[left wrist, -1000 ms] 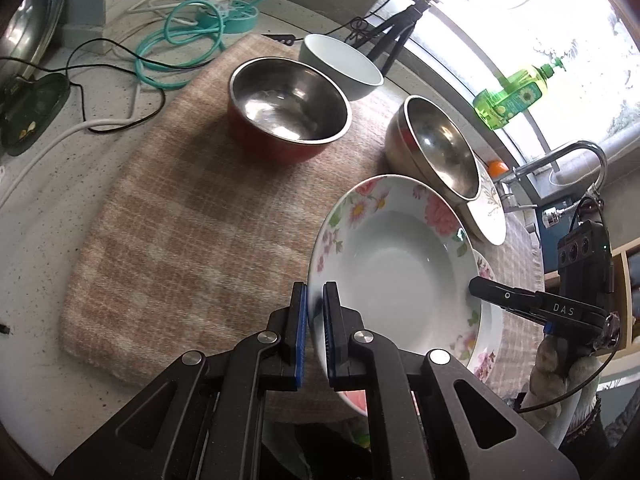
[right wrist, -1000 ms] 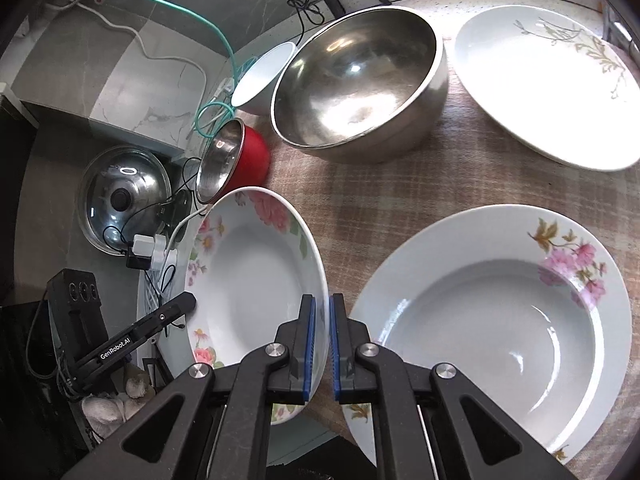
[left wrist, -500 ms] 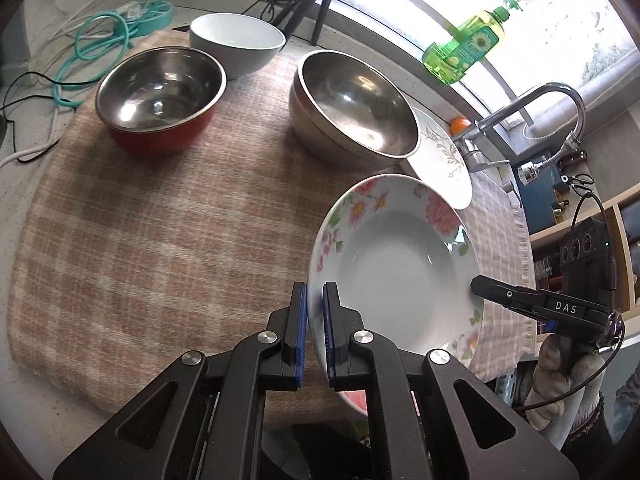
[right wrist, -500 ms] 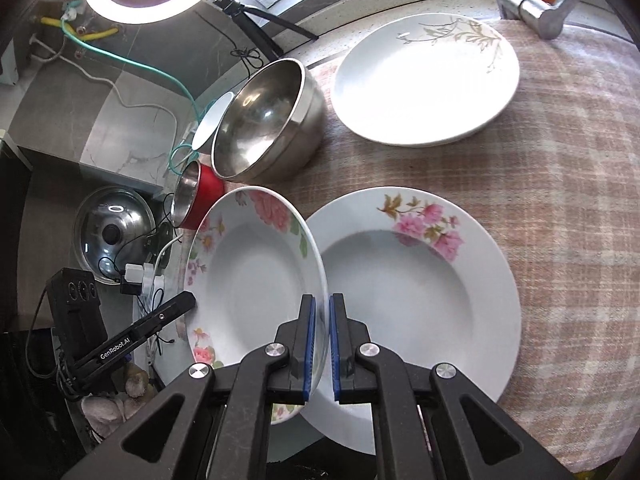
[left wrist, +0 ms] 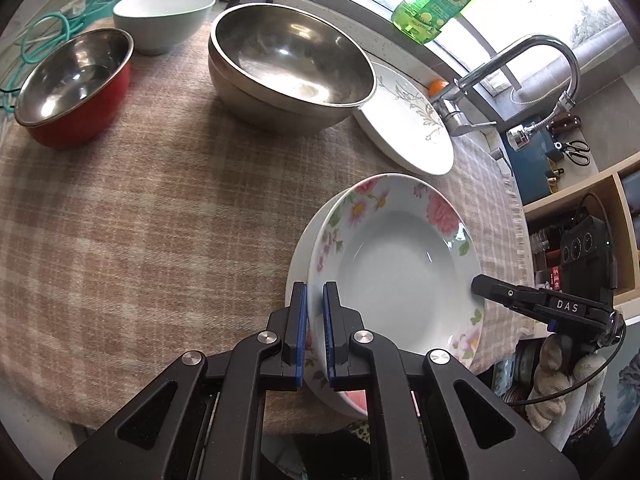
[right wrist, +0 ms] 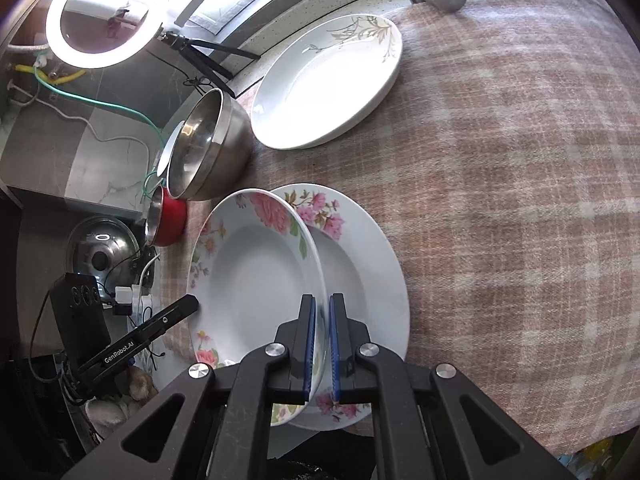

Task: Organize plates and bowls
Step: 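Carry the pink-rose plate and lower it onto the small pink-flower plate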

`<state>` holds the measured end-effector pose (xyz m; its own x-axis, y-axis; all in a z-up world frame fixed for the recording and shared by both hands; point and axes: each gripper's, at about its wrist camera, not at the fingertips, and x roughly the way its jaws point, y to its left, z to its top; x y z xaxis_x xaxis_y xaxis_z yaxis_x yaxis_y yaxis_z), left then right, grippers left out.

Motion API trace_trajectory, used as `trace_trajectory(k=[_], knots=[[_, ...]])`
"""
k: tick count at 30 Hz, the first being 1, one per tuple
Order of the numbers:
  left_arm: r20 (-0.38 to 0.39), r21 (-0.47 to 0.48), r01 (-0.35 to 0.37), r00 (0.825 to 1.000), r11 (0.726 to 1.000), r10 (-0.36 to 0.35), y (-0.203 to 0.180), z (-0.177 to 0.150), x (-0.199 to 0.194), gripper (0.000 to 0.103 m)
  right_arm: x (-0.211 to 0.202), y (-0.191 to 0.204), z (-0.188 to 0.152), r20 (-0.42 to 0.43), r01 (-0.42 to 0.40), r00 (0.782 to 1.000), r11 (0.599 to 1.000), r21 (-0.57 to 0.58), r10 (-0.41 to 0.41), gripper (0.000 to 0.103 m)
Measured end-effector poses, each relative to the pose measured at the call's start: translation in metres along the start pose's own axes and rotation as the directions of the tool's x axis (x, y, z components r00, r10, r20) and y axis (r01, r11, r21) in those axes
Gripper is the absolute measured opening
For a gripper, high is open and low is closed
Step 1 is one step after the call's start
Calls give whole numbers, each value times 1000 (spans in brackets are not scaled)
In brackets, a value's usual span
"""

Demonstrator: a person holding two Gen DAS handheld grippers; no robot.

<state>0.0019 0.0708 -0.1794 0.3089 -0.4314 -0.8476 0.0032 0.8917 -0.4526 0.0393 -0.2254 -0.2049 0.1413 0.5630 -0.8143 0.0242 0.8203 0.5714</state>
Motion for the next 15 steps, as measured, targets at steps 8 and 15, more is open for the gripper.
trace_trajectory(k=[8,15], knots=[[-20,20,-16,1000,1000,16,-8,-4,10,6,5,-14,-3,-14,13,1000,1000,23,-13,7],[-29,39,-42,999,998,44,-10,-5,15,6,7,-18,-3,-20,20,1000,1000,19,-19,7]])
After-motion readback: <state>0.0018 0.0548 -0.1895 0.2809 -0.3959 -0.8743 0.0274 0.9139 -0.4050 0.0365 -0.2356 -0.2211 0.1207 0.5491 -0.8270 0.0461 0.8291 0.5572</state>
